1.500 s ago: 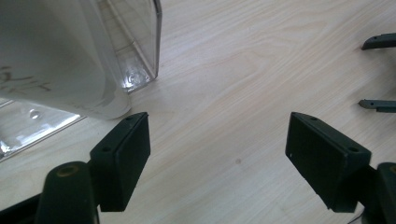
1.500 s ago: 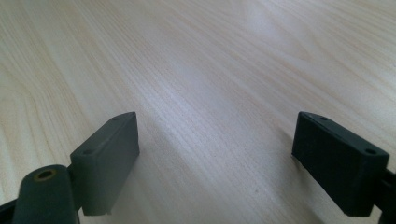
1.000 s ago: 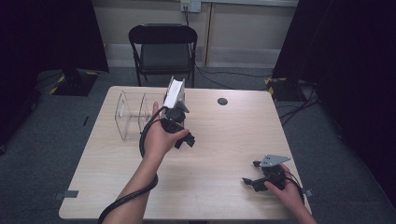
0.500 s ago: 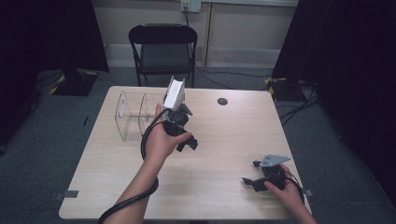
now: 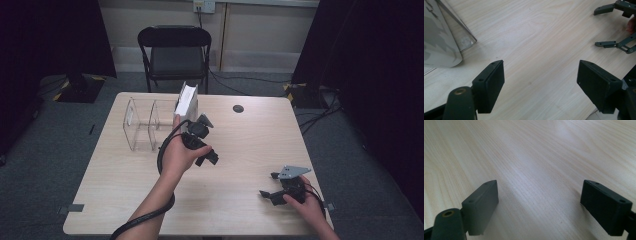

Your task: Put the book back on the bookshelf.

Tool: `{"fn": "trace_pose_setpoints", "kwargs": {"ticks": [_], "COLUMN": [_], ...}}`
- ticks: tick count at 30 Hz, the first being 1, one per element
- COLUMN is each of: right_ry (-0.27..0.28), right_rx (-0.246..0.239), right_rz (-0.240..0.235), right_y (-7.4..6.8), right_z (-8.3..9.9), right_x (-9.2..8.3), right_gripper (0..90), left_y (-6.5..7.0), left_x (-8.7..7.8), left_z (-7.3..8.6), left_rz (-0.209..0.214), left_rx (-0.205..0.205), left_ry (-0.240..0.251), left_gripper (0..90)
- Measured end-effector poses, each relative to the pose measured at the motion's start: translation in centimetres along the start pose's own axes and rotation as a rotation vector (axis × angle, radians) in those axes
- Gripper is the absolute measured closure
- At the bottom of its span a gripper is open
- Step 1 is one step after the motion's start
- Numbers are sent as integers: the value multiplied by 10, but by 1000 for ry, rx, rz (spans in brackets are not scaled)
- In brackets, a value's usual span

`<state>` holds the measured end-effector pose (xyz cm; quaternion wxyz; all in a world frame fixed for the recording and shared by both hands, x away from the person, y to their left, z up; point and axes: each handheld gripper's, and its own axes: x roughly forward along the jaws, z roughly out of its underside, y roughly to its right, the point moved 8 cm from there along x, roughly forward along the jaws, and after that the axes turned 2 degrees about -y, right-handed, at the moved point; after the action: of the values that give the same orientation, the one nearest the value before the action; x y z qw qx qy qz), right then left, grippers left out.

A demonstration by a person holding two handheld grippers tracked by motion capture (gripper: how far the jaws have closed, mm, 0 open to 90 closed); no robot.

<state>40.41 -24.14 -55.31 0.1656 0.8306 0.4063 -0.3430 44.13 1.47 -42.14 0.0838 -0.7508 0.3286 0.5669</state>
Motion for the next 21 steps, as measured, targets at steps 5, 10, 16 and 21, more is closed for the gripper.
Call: {"fn": "trace_pose_setpoints", "kwargs": {"ticks": [5, 10, 16, 21], "right_ry": [0, 0, 0, 0], "right_rx": [-1, -1, -1, -1], "right_rz": [0, 0, 0, 0], "right_y": [0, 0, 0, 0], "right_z": [0, 0, 0, 0], "right_x": [0, 0, 0, 0], "right_gripper": [142, 142, 142, 141], "left_y": [5, 11, 16, 19], "left_x": [4, 10, 16, 24], "left_z": [-2, -3, -4, -5], "left_rz": [9, 18, 30, 41], "left_rx": [16, 27, 41, 42], "left_ry": [-1, -1, 0, -2], "left_gripper": [221, 221, 224, 224]}}
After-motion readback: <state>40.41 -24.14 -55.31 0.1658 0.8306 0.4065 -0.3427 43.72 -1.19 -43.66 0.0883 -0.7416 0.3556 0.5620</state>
